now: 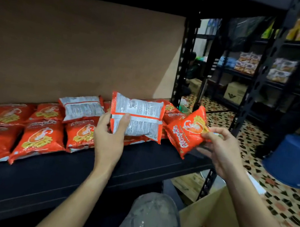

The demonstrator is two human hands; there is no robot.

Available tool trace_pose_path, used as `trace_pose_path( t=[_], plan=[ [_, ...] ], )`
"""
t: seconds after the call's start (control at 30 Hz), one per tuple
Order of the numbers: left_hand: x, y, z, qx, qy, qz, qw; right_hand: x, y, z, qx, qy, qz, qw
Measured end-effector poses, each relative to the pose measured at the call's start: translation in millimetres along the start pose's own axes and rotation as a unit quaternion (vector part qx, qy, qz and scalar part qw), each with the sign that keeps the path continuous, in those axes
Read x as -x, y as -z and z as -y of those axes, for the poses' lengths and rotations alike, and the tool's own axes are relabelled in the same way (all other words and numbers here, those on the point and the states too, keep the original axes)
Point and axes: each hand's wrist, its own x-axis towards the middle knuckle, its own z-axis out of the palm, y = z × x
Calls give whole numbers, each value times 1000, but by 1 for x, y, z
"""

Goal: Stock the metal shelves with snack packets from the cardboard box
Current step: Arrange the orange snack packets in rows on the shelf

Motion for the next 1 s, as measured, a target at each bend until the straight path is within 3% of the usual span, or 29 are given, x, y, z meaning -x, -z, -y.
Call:
trace_pose_path(
  t=[0.13,0.27,0.4,0.63,1.0],
  plan=[
    [6,-2,2,25,20,-14,999,1,10,-12,93,27,-32,995],
    [12,-3,-3,53,31,-20,998,7,22,-17,245,94,-54,963],
    [17,-5,-3,60,40,-15,997,12,29,-22,241,87,-66,964],
    [18,-6,-3,73,56,-18,996,8,24,-35,213,66,-191,956],
    [18,-6,1,65,62,-6,996,15,7,-41,281,125,-195,931]
  ],
)
